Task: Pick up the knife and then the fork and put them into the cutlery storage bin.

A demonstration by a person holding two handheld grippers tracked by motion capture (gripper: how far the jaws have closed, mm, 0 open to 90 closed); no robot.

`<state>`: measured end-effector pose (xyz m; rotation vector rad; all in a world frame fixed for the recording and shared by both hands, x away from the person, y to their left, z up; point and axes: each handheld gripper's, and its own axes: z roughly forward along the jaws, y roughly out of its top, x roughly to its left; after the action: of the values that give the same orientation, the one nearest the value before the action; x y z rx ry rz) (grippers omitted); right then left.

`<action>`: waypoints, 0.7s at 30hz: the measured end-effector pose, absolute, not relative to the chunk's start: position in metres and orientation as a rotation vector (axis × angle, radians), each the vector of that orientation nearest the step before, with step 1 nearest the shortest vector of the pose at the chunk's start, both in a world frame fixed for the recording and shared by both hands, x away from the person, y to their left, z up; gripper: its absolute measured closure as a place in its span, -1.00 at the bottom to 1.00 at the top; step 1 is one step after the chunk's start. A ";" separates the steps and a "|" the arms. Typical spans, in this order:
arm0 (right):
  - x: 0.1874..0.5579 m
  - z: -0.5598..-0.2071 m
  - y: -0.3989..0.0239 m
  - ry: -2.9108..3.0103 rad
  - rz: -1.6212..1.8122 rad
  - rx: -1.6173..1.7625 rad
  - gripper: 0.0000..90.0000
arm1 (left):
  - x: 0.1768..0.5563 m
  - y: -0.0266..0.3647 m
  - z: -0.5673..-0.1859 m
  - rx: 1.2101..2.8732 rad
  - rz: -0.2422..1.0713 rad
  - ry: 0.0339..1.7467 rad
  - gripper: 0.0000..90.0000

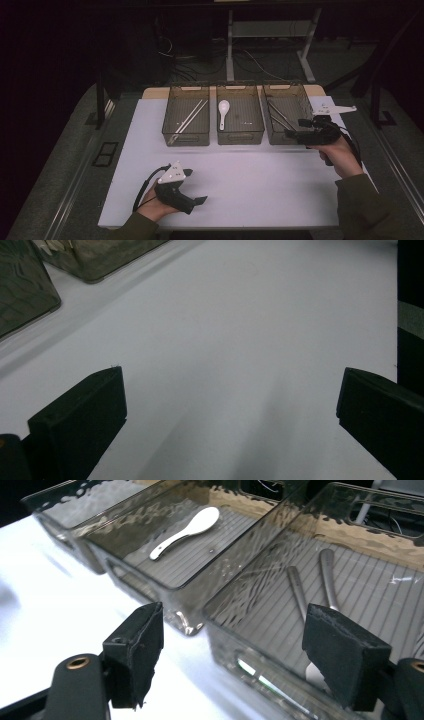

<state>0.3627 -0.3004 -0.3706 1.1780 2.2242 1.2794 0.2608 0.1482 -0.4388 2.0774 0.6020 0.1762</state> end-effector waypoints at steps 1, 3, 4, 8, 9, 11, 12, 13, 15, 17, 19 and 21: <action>0.359 -0.372 -0.299 2.225 1.285 1.170 -0.47 | 0.261 0.148 -0.439 2.077 0.176 0.602 -1.00; 0.351 -0.374 -0.297 2.225 1.287 1.151 -0.52 | 0.261 0.148 -0.439 2.076 0.176 0.602 -1.00; 0.348 -0.376 -0.296 2.230 1.286 1.139 -0.52 | 0.261 0.148 -0.439 2.077 0.177 0.599 -1.00; 0.335 -0.382 -0.292 2.239 1.287 1.107 -0.55 | 0.260 0.148 -0.438 2.081 0.181 0.594 -1.00; 0.332 -0.383 -0.291 2.239 1.291 1.101 -0.55 | 0.260 0.148 -0.438 2.080 0.182 0.593 -1.00; 0.325 -0.386 -0.290 2.233 1.291 1.088 -0.55 | 0.260 0.149 -0.438 2.078 0.183 0.595 -1.00; 0.323 -0.388 -0.290 2.229 1.298 1.085 -0.55 | 0.260 0.149 -0.438 2.076 0.182 0.597 -1.00; 0.320 -0.390 -0.291 2.230 1.310 1.085 -0.55 | 0.260 0.149 -0.438 2.076 0.182 0.597 -1.00; 0.315 -0.394 -0.291 2.230 1.316 1.080 -0.56 | 0.261 0.149 -0.438 2.077 0.183 0.594 -1.00; 0.310 -0.398 -0.291 2.236 1.313 1.080 -0.56 | 0.260 0.149 -0.437 2.075 0.184 0.595 -1.00; 0.305 -0.402 -0.292 2.236 1.316 1.079 -0.56 | 0.260 0.150 -0.437 2.075 0.184 0.594 -1.00; 0.300 -0.406 -0.294 2.227 1.312 1.080 -0.56 | 0.260 0.149 -0.437 2.073 0.184 0.595 -1.00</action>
<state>0.3003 -0.2937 -0.4055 1.0795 2.2272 1.3123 0.2602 0.1493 -0.4371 2.0729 0.5951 0.1836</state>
